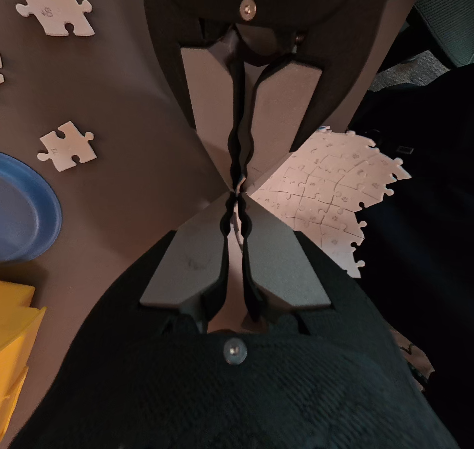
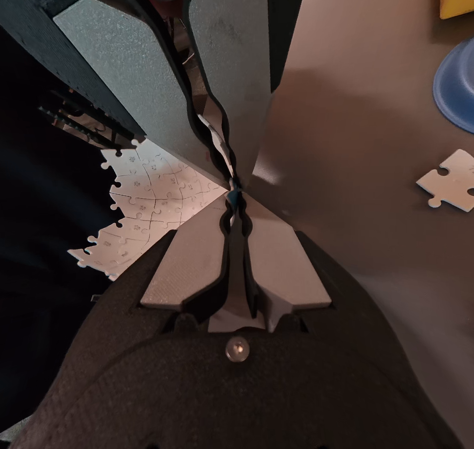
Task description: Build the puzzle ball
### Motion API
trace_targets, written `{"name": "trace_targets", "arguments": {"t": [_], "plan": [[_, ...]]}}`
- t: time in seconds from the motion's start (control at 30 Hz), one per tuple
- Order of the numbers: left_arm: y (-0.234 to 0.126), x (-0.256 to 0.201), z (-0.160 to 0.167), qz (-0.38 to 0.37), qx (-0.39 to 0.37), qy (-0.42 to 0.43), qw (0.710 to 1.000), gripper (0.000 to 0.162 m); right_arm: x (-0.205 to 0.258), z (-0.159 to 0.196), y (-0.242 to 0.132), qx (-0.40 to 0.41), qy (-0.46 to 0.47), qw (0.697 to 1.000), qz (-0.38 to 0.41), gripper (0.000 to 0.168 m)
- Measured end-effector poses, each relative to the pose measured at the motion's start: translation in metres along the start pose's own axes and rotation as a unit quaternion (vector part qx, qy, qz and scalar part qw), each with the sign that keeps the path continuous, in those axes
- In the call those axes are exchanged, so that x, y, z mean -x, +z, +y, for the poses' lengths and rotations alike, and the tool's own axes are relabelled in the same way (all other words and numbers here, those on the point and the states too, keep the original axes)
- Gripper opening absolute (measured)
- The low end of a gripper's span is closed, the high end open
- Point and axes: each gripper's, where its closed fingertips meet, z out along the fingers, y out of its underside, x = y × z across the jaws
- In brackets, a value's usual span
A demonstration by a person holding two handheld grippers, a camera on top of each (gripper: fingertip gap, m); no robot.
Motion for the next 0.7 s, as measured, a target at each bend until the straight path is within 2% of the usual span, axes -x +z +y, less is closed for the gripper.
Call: {"name": "trace_targets", "arguments": {"t": [0.13, 0.27, 0.47, 0.57, 0.7], "plan": [[-0.0025, -0.0022, -0.0036, 0.01, -0.01, -0.002, 1.0, 0.0, -0.0048, 0.0006, -0.0086, -0.001, 0.0, 1.0, 0.009, 0.015], [-0.0027, -0.0036, -0.0042, 0.011, -0.004, -0.002, 1.0, 0.001, -0.0051, 0.0029, -0.0109, 0.007, -0.005, 1.0, 0.013, 0.018], [-0.0006, -0.0042, -0.0032, 0.016, 0.003, -0.007, 1.0, 0.001, -0.0022, 0.0091, -0.0072, 0.031, -0.021, 0.999, 0.01, 0.012], [-0.0015, -0.0037, -0.004, 0.009, 0.003, -0.006, 1.0, 0.001, 0.0026, 0.0085, -0.0074, 0.031, -0.032, 0.999, 0.0, 0.0], [-0.0026, -0.0055, -0.0046, 0.005, 0.005, -0.002, 1.0, 0.002, 0.0033, 0.0084, -0.0082, 0.035, -0.04, 0.999, 0.005, 0.0]]}}
